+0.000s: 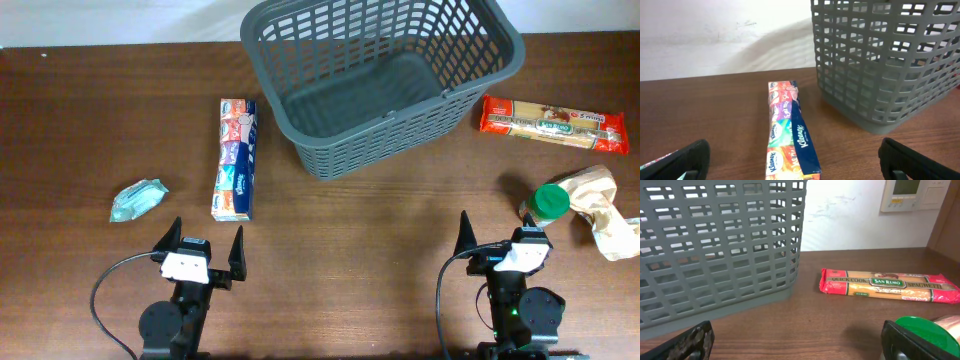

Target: Pack container

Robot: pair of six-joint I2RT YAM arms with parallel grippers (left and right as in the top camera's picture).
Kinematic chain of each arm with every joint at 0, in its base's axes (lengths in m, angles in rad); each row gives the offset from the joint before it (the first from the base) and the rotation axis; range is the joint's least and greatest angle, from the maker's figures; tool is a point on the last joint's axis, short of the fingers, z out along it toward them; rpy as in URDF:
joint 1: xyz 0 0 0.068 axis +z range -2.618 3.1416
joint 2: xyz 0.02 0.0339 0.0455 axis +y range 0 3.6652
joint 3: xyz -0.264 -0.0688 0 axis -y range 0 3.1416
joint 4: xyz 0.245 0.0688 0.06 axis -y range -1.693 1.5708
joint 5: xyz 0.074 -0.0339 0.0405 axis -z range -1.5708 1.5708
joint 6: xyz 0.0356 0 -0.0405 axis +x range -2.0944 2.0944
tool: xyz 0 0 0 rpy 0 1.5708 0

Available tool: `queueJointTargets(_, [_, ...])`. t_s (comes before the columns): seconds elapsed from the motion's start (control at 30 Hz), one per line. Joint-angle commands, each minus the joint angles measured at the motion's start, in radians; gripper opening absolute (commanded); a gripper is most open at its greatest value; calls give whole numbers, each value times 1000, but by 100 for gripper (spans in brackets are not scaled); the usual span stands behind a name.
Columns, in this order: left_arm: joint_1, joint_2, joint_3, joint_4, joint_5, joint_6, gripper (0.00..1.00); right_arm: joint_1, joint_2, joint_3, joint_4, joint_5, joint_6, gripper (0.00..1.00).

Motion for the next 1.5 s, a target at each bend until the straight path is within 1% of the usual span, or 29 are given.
queueJointTargets(0.0, [-4, -8, -8, 3, -7, 11, 99, 8, -10, -5, -4, -16, -1, 99])
queueJointTargets(0.23, [-4, -8, -8, 4, -8, 10, 99, 8, -10, -5, -4, -17, -1, 99])
queueJointTargets(0.3, [-4, -8, -8, 29, 0, 11, 99, 8, -10, -5, -5, -17, -1, 99])
queueJointTargets(0.4, [-4, -8, -8, 73, -35, 12, 99, 8, -10, -5, -3, -17, -2, 99])
queueJointTargets(0.5, [-4, -8, -8, 137, -33, 11, 99, 8, -11, -5, -3, -17, -1, 99])
queueJointTargets(0.57, [-4, -8, -8, 153, -26, 11, 99, 8, -10, -5, -3, -17, -1, 99])
queueJointTargets(0.6, [-4, -8, -8, 153, 1, 11, 99, 8, -10, -5, -4, -17, -1, 99])
queueJointTargets(0.67, [-4, -8, -7, 164, 114, 9, 99, 8, -10, -5, -3, -20, -1, 99])
queueJointTargets(0.73, [-4, -8, -5, 200, 261, -34, 99, 8, -11, -5, 28, -28, 7, 99])
queueJointTargets(0.77, [-4, -8, -2, 220, 338, -71, 99, 8, -11, -5, 52, -46, 42, 99])
queueJointTargets(0.83, [-4, -8, 16, 228, 453, -155, 99, 8, -11, 0, 91, -107, 75, 99])
queueJointTargets(0.87, [-4, -6, 43, 227, 547, -208, 99, 8, -11, 16, 117, -191, 75, 99])
queueJointTargets(0.93, [-4, 0, 81, 223, 614, -212, 99, 8, -11, 49, 120, -256, 74, 99])
queueJointTargets(1.03, [-4, 26, 159, 181, 626, -206, 99, 8, -5, 130, 48, -266, 74, 99])
queueJointTargets(1.13, [-4, 42, 202, 172, 622, -166, 99, 8, 26, 214, -44, -259, 74, 99])
queueJointTargets(1.23, [-4, 42, 203, 215, 618, -133, 99, 8, 66, 298, -72, -296, 62, 99])
queueJointTargets(1.33, [-4, 42, 203, 319, 620, -132, 99, 8, 106, 397, -37, -299, 46, 99])
queueJointTargets(1.4, [-4, 42, 204, 369, 623, -151, 99, 8, 131, 454, -9, -309, 17, 99])
queueJointTargets(1.47, [-4, 49, 216, 380, 623, -181, 99, 8, 169, 529, -33, -309, 13, 99])
